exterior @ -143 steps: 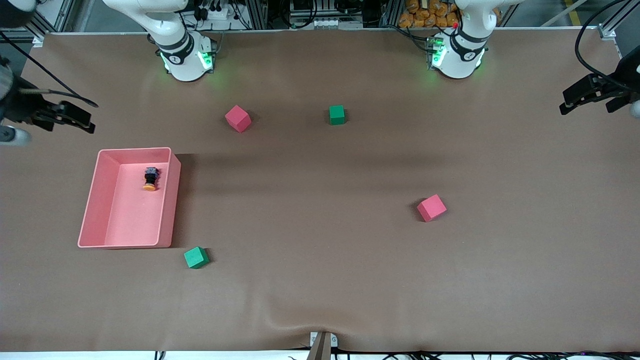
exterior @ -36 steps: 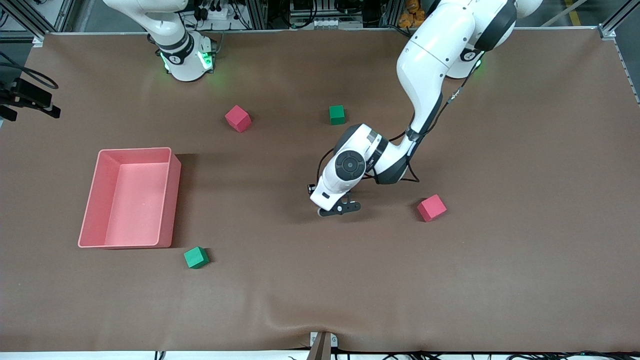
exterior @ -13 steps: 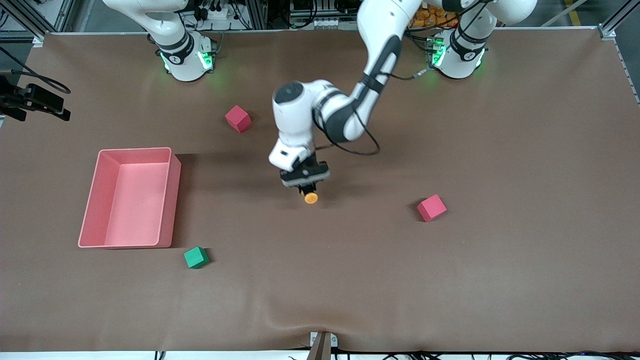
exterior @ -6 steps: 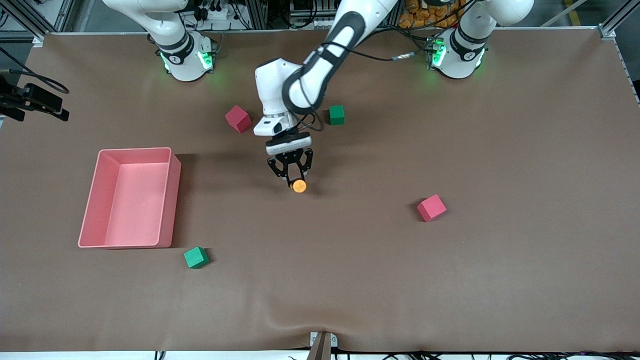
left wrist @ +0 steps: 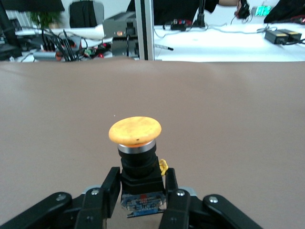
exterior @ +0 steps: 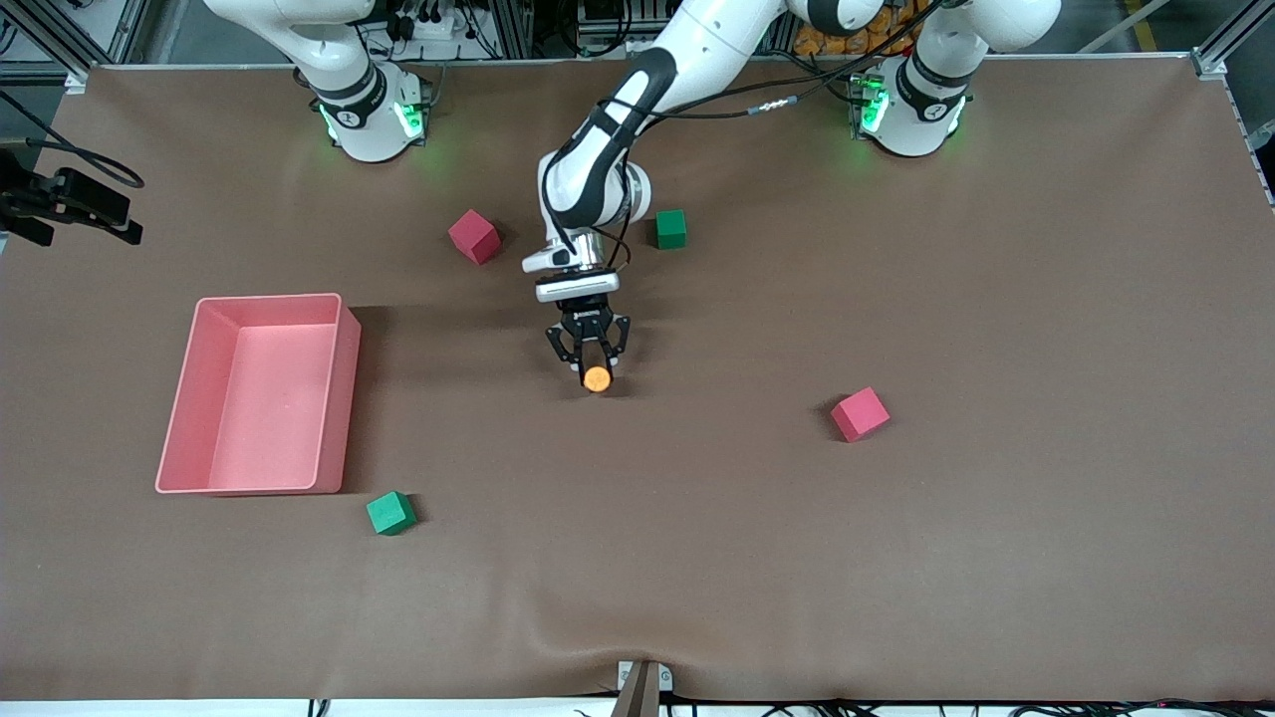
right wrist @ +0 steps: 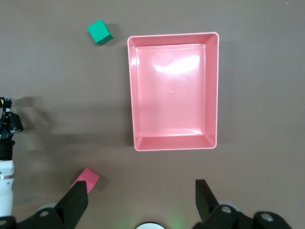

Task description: Place and upright button with both arms

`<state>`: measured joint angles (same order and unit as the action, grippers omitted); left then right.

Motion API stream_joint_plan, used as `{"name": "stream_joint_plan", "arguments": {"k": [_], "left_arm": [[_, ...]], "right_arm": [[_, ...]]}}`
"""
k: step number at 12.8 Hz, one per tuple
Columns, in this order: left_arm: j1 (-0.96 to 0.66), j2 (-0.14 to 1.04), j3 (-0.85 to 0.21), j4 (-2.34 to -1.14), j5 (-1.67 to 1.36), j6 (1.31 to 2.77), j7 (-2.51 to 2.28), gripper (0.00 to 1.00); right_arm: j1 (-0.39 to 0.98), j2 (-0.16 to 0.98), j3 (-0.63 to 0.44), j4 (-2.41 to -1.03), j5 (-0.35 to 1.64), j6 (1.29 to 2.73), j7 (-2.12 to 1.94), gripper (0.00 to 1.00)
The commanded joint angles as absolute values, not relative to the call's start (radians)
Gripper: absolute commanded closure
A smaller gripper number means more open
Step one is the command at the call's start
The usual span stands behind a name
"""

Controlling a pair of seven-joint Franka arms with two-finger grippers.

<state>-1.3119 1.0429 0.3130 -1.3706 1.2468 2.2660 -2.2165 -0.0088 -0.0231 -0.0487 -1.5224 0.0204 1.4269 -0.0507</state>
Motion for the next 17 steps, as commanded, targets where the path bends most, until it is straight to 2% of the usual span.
{"name": "stream_joint_plan", "arguments": {"k": [1, 6, 7, 8, 13, 15, 17], "left_arm": [[-1.324, 1.066, 0.324, -1.361, 1.330, 2.246, -2.290, 1.00], [-1.327, 1.112, 0.321, -1.361, 1.350, 2.243, -2.305, 1.00], [-1.327, 1.111, 0.301, -1.358, 1.342, 2.243, -2.331, 0.57], [-1.327, 1.105, 0.292, -1.356, 1.335, 2.243, -2.354, 0.01], [-1.341, 1.054, 0.197, -1.351, 1.189, 2.202, -2.375, 0.00], [-1.342, 0.968, 0.132, -1.351, 1.068, 2.134, -2.356, 0.00], [-1.342, 0.893, 0.112, -1.350, 0.927, 2.100, -2.271, 0.00]], "right_arm": [[0.006, -0.021, -0.051, -1.505, 0.028, 1.422, -0.044, 0.00], [0.006, -0.020, -0.051, -1.505, 0.028, 1.424, -0.043, 0.00], [0.005, -0.020, -0.051, -1.506, 0.028, 1.424, -0.044, 0.00], [0.005, -0.020, -0.051, -1.505, 0.028, 1.424, -0.044, 0.00], [0.005, -0.020, -0.051, -1.505, 0.029, 1.427, -0.044, 0.00], [0.005, -0.020, -0.051, -1.506, 0.029, 1.427, -0.044, 0.00], [0.005, -0.020, -0.051, -1.506, 0.029, 1.430, -0.044, 0.00]]}}
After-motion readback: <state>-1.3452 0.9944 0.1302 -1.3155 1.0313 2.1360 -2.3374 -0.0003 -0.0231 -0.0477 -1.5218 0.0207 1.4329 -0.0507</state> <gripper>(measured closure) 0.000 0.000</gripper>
